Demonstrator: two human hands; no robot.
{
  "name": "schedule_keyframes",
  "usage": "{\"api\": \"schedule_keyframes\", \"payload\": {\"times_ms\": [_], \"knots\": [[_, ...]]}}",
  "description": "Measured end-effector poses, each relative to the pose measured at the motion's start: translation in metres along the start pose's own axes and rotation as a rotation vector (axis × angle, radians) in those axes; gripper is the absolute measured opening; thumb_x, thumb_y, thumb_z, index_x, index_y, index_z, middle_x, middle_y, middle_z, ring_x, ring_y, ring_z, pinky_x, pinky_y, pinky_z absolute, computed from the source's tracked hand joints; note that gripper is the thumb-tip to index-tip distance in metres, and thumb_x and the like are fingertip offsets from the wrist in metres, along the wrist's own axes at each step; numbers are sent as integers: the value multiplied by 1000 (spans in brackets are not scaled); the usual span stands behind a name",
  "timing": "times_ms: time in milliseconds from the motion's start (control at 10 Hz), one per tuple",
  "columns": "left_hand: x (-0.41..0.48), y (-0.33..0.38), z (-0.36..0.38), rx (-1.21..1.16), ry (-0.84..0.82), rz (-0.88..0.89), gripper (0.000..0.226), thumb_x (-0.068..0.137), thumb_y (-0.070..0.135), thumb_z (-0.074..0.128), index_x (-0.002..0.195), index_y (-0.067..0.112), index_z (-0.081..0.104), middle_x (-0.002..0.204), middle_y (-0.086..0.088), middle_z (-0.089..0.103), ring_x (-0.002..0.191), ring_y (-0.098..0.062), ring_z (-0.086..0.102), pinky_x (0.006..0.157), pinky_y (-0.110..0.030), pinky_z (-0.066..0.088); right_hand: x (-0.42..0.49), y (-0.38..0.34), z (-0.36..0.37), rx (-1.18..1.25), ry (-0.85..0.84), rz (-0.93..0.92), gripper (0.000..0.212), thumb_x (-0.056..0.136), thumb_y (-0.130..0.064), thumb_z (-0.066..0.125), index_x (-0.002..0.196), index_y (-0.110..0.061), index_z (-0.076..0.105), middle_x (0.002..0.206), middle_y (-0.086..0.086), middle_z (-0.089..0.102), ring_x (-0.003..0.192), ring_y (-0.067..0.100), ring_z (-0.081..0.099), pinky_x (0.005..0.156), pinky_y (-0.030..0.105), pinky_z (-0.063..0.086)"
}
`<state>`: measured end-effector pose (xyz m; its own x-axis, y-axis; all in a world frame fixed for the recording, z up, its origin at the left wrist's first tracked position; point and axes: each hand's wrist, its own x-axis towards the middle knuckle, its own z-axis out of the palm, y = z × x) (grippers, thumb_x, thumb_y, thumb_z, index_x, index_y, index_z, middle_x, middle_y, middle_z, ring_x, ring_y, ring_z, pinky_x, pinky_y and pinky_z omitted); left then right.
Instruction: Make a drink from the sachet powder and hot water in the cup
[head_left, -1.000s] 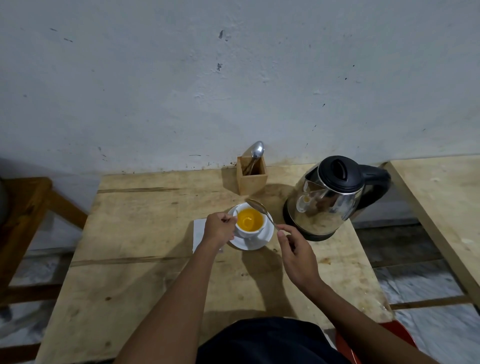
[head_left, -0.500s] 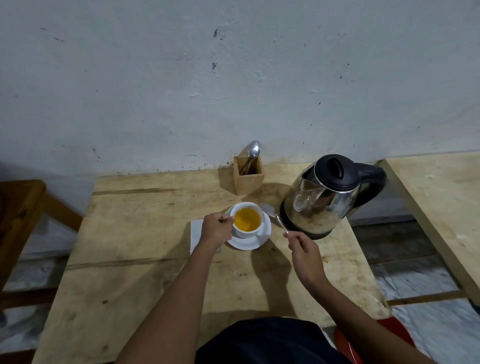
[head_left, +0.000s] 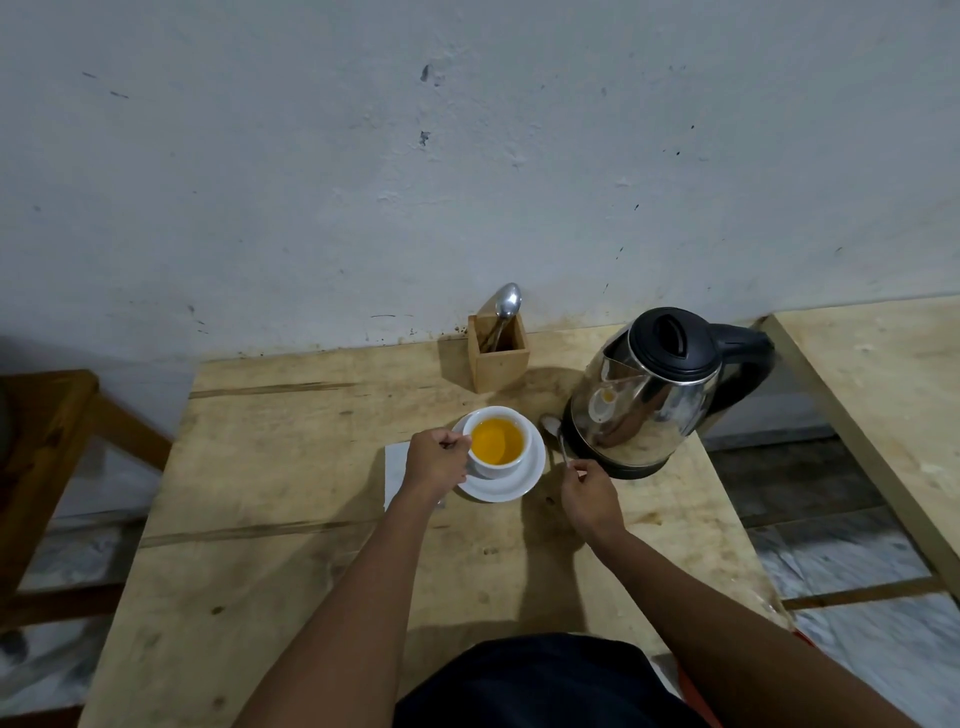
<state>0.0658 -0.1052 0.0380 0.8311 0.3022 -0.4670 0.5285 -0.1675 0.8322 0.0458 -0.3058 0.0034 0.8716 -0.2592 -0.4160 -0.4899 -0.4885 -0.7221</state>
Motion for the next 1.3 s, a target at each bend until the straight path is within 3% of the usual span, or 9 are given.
{"api": "schedule_keyframes", "payload": {"times_ms": [200, 500, 600, 900, 1000, 1100, 1200, 1300], "knots": [[0, 0, 1, -7, 8, 0, 12, 89, 17, 64, 85, 6, 66, 79, -11, 64, 71, -26, 63, 58, -31, 57, 3, 0, -1, -181, 10, -23, 24, 97, -27, 50, 113, -13, 61, 106, 10, 69, 95, 30, 64, 70, 33, 45], [1, 0, 1, 2, 6, -3, 11, 89, 17, 66, 88, 7, 66, 81, -11, 66, 71, -26, 63, 58, -31, 57, 4, -2, -7, -390, 22, -11, 24, 95, -35, 51, 103, -22, 70, 102, 4, 72, 98, 29, 66, 72, 30, 44], [0, 0, 0, 0, 4, -5, 10, 89, 17, 65, 87, 7, 66, 83, -12, 66, 72, -26, 64, 63, -34, 59, 3, -1, -9, -394, 37, -28, 24, 94, -36, 53, 109, -25, 68, 105, 2, 71, 100, 28, 67, 73, 31, 45], [-1, 3, 2, 17, -3, -4, 9, 89, 18, 65, 84, 11, 64, 82, -12, 67, 68, -27, 64, 74, -43, 60, -2, 4, -13, -433, 17, -111, 5, 93, -30, 55, 92, -25, 56, 91, 1, 65, 78, 21, 56, 66, 31, 44], [-4, 2, 2, 46, 8, 24, 13, 89, 20, 64, 77, 15, 62, 85, -11, 67, 73, -29, 66, 75, -47, 60, -2, 3, -13, -427, 30, -118, 9, 92, -29, 55, 97, -22, 58, 91, 0, 64, 84, 25, 61, 66, 31, 43], [-9, 2, 3, 108, 16, 77, 10, 91, 25, 61, 85, 16, 62, 99, -11, 69, 87, -31, 67, 81, -47, 58, -5, 0, -13, -432, 61, -153, 12, 92, -33, 55, 95, -22, 58, 93, 1, 65, 85, 26, 63, 66, 32, 45], [-15, 4, 4, 221, 30, 156, 27, 95, 26, 55, 115, 11, 64, 118, -11, 66, 105, -27, 63, 81, -33, 49, -8, -8, -11, -397, 83, -216, 19, 93, -41, 53, 93, -23, 59, 93, -1, 65, 85, 23, 63, 67, 32, 46], [-24, 12, -1, 307, 79, 198, 37, 96, 33, 52, 124, 9, 61, 126, -12, 62, 113, -26, 59, 82, -30, 44, -10, -22, -11, -346, 82, -286, 19, 93, -39, 51, 90, -23, 60, 91, 0, 65, 84, 23, 63, 65, 32, 45]]}}
